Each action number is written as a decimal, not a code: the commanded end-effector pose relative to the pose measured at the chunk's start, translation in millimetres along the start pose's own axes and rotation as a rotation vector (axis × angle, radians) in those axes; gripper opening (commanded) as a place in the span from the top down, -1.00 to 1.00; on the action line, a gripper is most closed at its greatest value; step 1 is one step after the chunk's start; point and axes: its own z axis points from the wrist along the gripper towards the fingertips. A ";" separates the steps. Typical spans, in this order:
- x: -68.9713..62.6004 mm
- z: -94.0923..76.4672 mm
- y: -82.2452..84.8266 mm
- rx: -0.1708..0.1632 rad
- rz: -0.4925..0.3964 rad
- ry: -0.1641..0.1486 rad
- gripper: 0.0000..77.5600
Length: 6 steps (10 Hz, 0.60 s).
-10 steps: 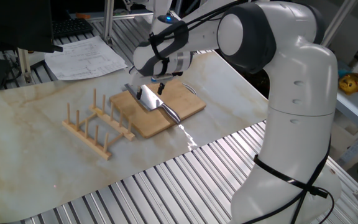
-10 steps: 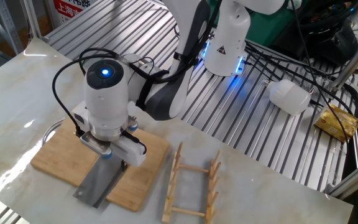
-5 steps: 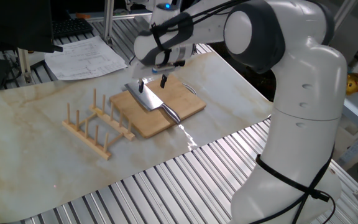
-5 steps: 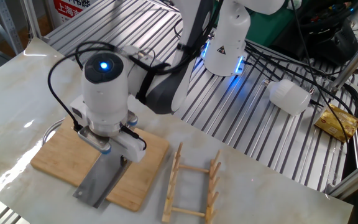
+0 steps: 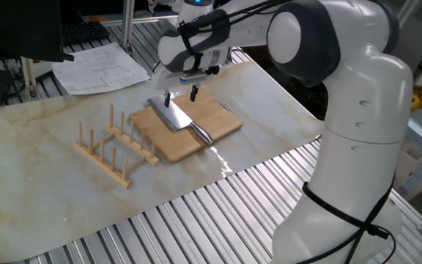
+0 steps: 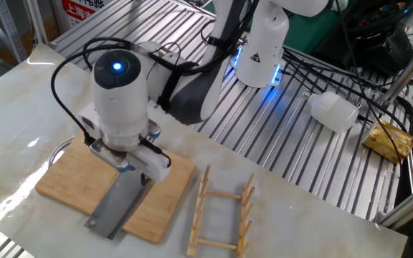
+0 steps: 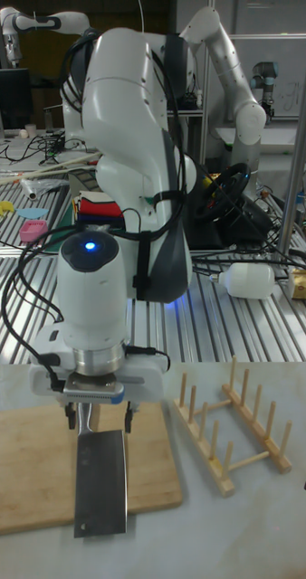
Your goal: Put the knife on the cutting board
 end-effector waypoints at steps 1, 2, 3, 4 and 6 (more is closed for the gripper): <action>9.9 -62.8 27.6 0.009 0.027 0.021 -1.00; 10.7 -64.7 28.6 0.006 0.023 0.020 -1.00; 11.1 -65.8 28.8 0.005 0.022 0.020 -1.00; 11.3 -66.1 28.7 0.006 0.024 0.020 -1.00; 11.3 -66.2 28.6 0.006 0.028 0.019 -1.00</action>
